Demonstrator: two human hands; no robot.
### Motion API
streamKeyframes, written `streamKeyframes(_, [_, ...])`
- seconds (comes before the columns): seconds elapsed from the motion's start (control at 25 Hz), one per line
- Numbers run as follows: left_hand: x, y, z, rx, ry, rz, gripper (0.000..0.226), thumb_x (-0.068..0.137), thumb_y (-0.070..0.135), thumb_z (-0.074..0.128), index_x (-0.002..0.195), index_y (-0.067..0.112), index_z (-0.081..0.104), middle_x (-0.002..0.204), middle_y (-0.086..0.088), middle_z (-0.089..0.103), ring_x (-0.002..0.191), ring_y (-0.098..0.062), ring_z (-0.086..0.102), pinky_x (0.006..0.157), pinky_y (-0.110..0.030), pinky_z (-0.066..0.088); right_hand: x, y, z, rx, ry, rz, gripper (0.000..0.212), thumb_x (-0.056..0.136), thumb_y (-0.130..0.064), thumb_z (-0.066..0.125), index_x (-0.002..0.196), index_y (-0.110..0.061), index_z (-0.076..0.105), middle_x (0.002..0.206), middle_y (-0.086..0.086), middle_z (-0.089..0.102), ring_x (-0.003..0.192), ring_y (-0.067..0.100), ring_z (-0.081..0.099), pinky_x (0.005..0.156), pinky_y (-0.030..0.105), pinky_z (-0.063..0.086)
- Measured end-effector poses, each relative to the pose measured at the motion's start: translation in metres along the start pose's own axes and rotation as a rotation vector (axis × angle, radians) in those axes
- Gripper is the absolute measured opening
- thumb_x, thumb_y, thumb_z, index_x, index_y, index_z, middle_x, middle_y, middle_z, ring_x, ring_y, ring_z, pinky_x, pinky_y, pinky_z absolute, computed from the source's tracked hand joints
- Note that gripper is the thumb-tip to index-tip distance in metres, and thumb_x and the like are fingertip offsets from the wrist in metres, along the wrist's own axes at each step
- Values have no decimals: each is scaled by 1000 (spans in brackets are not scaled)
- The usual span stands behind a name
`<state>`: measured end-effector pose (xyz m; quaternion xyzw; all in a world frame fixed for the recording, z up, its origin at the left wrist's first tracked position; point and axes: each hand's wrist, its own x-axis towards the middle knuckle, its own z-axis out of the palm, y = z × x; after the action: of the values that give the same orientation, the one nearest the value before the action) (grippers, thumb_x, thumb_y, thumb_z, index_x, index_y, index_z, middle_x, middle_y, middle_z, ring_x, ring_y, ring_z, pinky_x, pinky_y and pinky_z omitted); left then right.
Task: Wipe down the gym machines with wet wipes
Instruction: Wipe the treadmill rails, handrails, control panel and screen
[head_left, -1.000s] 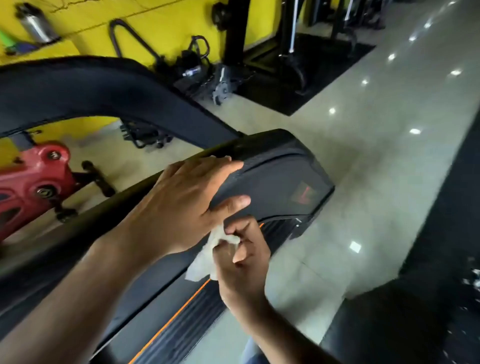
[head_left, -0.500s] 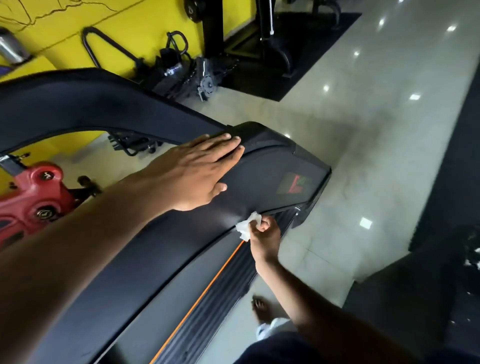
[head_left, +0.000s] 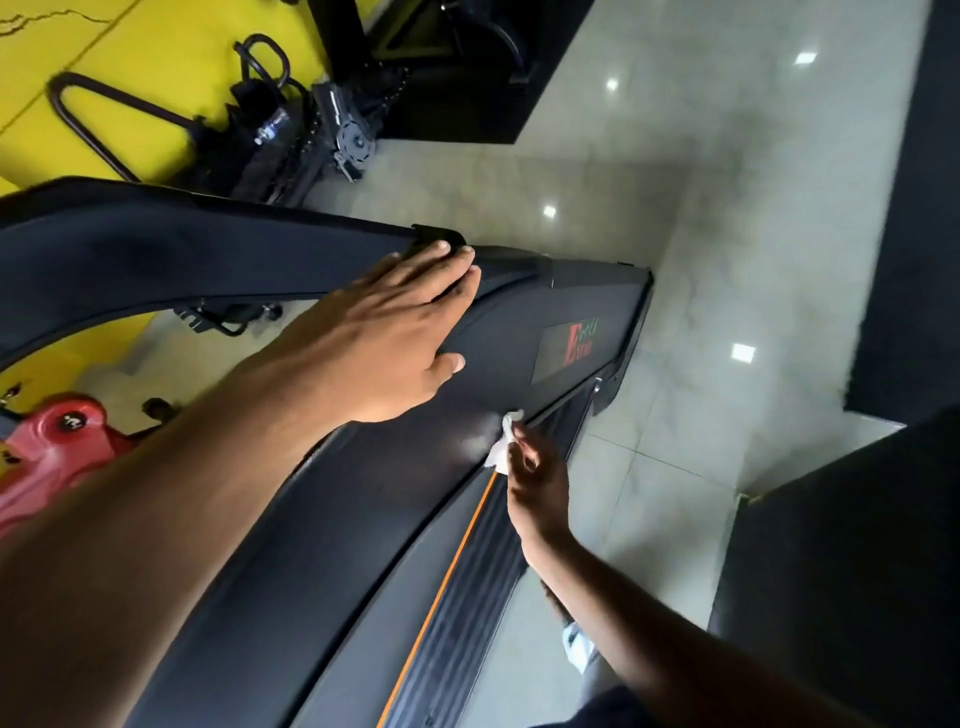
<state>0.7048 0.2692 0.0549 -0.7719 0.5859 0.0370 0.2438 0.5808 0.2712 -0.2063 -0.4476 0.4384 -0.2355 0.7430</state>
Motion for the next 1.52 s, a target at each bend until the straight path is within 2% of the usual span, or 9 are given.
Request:
streamKeyframes(0.16, [-1, -2, -2, -90, 24, 3, 77, 106, 46, 39, 165, 17, -1, 173, 4, -12, 158, -12, -13, 127, -33, -3, 21, -20, 26, 80, -120, 31, 53, 109, -12, 39, 161, -9, 24, 167, 5, 27, 149, 4, 29, 114, 8, 23])
streamKeyframes(0.28, [0, -3, -3, -107, 22, 11, 75, 107, 44, 39, 165, 16, 1, 173, 3, -11, 158, -13, -12, 126, -31, -6, -29, -20, 45, 159, -251, -105, 76, 99, -50, 39, 161, -30, 0, 173, -1, -2, 157, 9, 7, 127, 26, 9])
streamKeyframes(0.4, [-1, -3, -4, -87, 0, 14, 75, 107, 44, 35, 165, 16, -3, 172, 3, -15, 158, -13, -15, 125, -31, -8, -75, 27, 31, -7, -456, -414, 89, 101, -67, 32, 161, -16, -10, 169, 3, -21, 158, 18, -12, 127, 33, -3])
streamKeyframes(0.6, [-3, -1, -6, -90, 5, -1, 74, 108, 42, 36, 165, 16, -4, 172, 2, -15, 158, -12, -13, 126, -31, -6, 29, -17, 49, 120, -162, -81, 78, 91, -49, 38, 153, -35, -7, 170, -8, -15, 155, 1, -11, 129, 41, -3])
streamKeyframes(0.68, [-1, -1, -8, -114, -1, -21, 74, 109, 41, 33, 164, 15, -8, 172, 0, -18, 158, -13, -14, 125, -29, -8, 0, -33, 56, 122, -222, -245, 76, 95, -39, 40, 155, -33, -6, 168, -7, -20, 154, 0, -14, 128, 31, -7])
streamKeyframes(0.8, [-1, -1, -9, -127, -19, -35, 71, 111, 38, 29, 163, 13, -11, 171, -4, -21, 158, -14, -15, 126, -29, -8, -61, 8, 46, 19, -406, -557, 91, 98, -70, 35, 163, -24, -7, 170, -1, -19, 158, 24, -11, 127, 49, -4])
streamKeyframes(1.0, [1, -2, -8, -153, -27, -52, 69, 111, 36, 29, 164, 15, -10, 171, -2, -20, 158, -13, -14, 129, -32, -5, 53, -21, 47, 55, -23, -13, 102, 81, -73, 32, 162, -21, -3, 171, -3, -11, 157, 8, -10, 128, 48, -3])
streamKeyframes(1.28, [-1, -1, -10, -192, -34, -89, 69, 111, 38, 29, 163, 17, -11, 170, 0, -21, 158, -12, -12, 129, -32, 0, -41, 13, 36, -44, -363, -607, 89, 99, -72, 28, 163, -20, -5, 170, 4, -21, 158, 28, -13, 128, 49, -3])
streamKeyframes(1.52, [1, -2, -9, -187, -30, -92, 69, 110, 37, 30, 164, 17, -7, 171, 1, -19, 158, -11, -10, 129, -33, 1, 90, -39, 45, 35, -33, -178, 83, 89, -62, 38, 158, -32, 2, 172, -4, -7, 157, 9, -6, 129, 50, 1])
